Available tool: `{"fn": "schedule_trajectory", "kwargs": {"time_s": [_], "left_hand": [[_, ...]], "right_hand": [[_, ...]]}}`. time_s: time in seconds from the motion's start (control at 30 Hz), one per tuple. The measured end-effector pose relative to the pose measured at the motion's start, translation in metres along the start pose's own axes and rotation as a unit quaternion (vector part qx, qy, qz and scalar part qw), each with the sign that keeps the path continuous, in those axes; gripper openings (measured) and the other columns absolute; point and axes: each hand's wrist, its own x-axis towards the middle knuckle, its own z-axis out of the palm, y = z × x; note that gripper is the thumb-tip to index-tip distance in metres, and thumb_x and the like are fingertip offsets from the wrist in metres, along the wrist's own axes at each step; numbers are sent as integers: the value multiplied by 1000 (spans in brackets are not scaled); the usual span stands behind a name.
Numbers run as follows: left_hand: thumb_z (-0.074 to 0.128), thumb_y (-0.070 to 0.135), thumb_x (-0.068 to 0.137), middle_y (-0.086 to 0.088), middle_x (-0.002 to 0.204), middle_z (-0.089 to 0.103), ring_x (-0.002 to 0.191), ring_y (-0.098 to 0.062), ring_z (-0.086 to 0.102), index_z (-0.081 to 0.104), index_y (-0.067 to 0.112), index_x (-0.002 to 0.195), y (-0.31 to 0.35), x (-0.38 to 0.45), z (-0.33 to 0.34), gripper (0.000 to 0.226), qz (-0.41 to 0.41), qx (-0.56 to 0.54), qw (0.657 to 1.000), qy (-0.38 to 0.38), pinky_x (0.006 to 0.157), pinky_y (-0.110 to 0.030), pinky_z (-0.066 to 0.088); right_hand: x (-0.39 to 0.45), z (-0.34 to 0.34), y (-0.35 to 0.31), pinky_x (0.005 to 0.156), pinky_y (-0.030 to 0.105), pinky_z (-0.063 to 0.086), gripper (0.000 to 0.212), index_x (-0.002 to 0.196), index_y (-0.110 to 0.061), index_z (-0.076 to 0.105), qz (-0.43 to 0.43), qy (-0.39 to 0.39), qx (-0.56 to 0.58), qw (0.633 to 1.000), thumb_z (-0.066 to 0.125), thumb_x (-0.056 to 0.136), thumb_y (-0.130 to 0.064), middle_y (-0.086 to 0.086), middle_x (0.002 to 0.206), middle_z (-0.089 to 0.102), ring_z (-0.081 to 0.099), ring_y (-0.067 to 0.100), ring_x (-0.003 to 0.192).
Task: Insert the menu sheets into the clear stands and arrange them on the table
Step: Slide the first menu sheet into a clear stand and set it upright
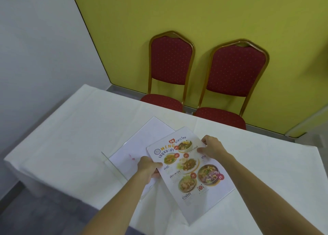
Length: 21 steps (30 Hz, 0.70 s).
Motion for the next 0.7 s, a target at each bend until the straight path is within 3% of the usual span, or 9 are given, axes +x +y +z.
{"fn": "schedule_trajectory", "kwargs": {"time_s": [0.2,0.37,0.7], "left_hand": [[67,-10,78,-24,106,73,91,-38,73,64,2,79,9,-4,4,12,28,-1,1000,-1,81,-53,59],[65,-8,81,-23,109,70,93,-38,72,50,9,72,40,-19,14,25,95,18,995,9,74,-48,61],[72,1,74,-15,100,69,91,-34,71,49,13,78,104,-53,41,26,270,94,958,34,73,-50,62]], "right_hand": [[-5,-10,3,70,29,40,40,109,-8,53,3,11,7,1000,71,81,-29,5,100,57,52,20,87],[-17,-37,7,69,30,40,40,104,-8,50,11,43,40,998,73,80,-29,7,104,59,53,22,87],[-68,-84,23,63,32,47,35,94,-12,49,-2,224,196,955,77,77,-23,5,99,60,59,22,84]]}}
